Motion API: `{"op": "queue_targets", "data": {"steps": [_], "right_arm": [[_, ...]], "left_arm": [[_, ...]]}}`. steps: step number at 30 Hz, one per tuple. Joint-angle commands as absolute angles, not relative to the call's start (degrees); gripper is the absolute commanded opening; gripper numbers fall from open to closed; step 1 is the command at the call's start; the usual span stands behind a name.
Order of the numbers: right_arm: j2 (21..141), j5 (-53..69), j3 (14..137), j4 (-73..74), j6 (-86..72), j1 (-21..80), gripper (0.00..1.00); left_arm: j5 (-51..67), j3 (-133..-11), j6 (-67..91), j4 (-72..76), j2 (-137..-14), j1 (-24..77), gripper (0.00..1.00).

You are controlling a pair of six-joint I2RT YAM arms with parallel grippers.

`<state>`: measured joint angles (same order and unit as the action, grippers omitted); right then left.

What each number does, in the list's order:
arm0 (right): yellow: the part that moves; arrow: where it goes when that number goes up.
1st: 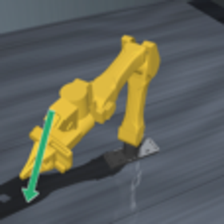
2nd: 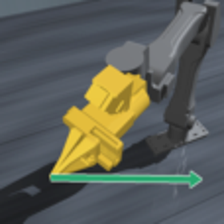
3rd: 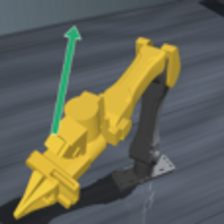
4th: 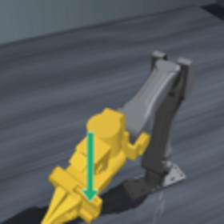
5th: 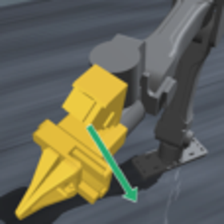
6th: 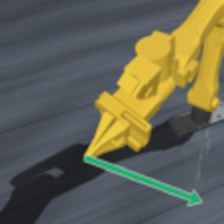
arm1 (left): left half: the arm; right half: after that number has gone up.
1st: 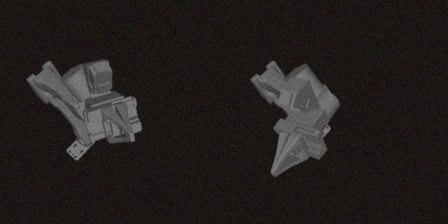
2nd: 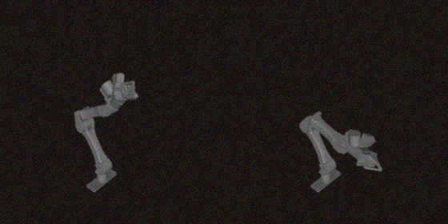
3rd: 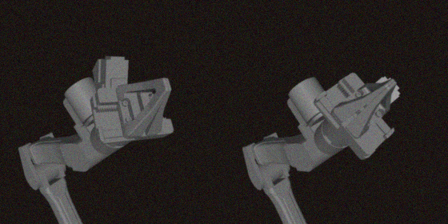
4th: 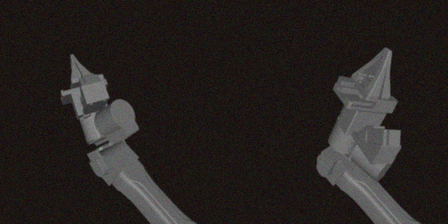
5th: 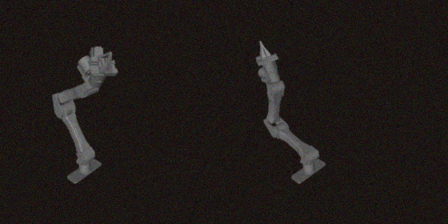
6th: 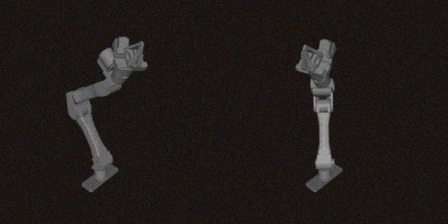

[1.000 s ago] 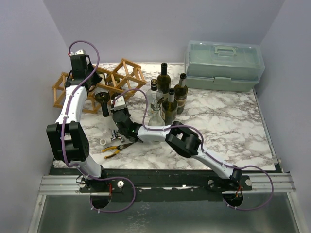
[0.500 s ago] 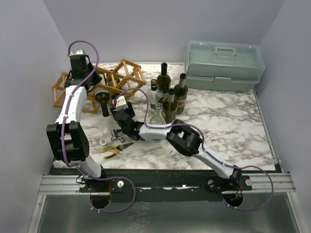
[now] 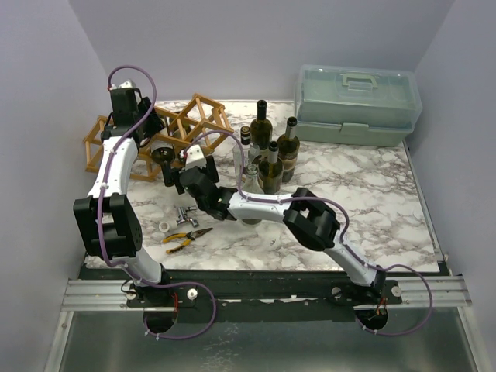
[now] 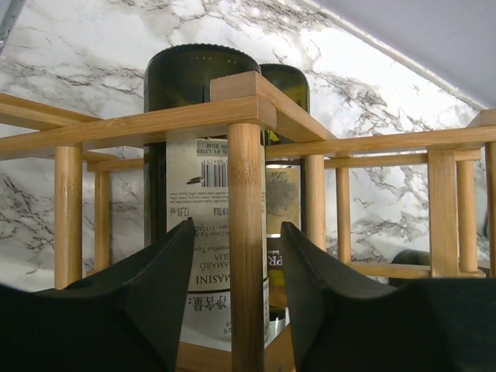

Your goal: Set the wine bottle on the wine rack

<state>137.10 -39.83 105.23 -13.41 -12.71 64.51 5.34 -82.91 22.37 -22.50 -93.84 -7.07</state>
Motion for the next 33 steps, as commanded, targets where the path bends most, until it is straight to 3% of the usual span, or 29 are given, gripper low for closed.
{"op": "queue_targets", "data": {"steps": [1, 7, 12, 24, 33], "right_arm": [[132.7, -36.1, 103.5, -5.6, -16.9, 66.5, 0.93], [125.2, -31.2, 100.3, -2.5, -17.1, 68.0, 0.96], [118.3, -27.7, 98.4, -0.4, -15.8, 69.0, 0.96], [105.2, -15.1, 99.8, 7.7, -12.8, 69.1, 0.96], [91.9, -19.1, 95.4, 8.3, -7.5, 69.1, 0.97]], "left_arm": [[6.6, -81.4, 21.5, -28.4, -93.0, -7.1, 0.55], [5.5, -80.7, 20.6, -28.4, -90.3, -7.1, 0.74], [4.3, -80.2, 20.2, -28.3, -87.7, -7.1, 0.82], [2.9, -79.2, 18.4, -27.9, -81.1, -7.1, 0.87], [6.6, -77.5, 16.6, -25.9, -76.6, -4.4, 0.86]]}}
